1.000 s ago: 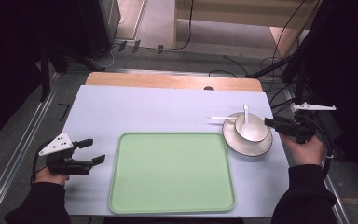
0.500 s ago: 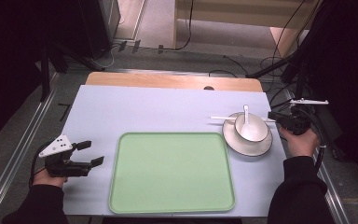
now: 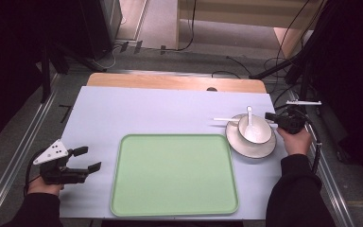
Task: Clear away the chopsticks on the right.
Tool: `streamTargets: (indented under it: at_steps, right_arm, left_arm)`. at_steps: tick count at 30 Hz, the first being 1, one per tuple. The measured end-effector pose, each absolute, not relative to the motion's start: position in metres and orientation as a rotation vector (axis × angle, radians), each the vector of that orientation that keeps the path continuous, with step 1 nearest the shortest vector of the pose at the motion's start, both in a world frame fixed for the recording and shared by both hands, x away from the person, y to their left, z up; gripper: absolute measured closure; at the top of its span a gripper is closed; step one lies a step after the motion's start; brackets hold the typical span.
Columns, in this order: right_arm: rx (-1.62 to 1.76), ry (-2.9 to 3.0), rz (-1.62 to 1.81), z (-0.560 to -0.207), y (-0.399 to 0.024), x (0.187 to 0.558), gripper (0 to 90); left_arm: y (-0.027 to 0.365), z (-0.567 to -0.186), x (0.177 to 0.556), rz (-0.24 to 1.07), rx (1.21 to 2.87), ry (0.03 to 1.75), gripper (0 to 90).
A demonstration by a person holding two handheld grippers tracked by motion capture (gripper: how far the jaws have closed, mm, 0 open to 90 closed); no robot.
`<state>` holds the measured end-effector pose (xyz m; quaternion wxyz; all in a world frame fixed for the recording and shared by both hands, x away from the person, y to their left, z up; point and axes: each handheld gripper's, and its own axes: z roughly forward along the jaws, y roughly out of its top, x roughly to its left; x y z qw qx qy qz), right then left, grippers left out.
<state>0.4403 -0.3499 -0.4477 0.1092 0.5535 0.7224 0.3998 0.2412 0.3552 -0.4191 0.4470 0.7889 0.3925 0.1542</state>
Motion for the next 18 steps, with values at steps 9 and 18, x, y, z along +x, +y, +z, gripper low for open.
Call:
streamTargets:
  at_steps: [9, 18]
  right_arm:
    - [1.645, 2.156, 1.171, -0.4544, -0.3525, 0.4452, 90.0]
    - [1.665, 2.184, 1.179, -0.4564, -0.3557, 0.4439, 90.0]
  left_arm:
    - [0.358, -0.42, 0.2389, 0.383, 1.956, 0.982, 18.8]
    - [0.3572, -0.4204, 0.2399, 0.378, 1.961, 0.976, 18.8]
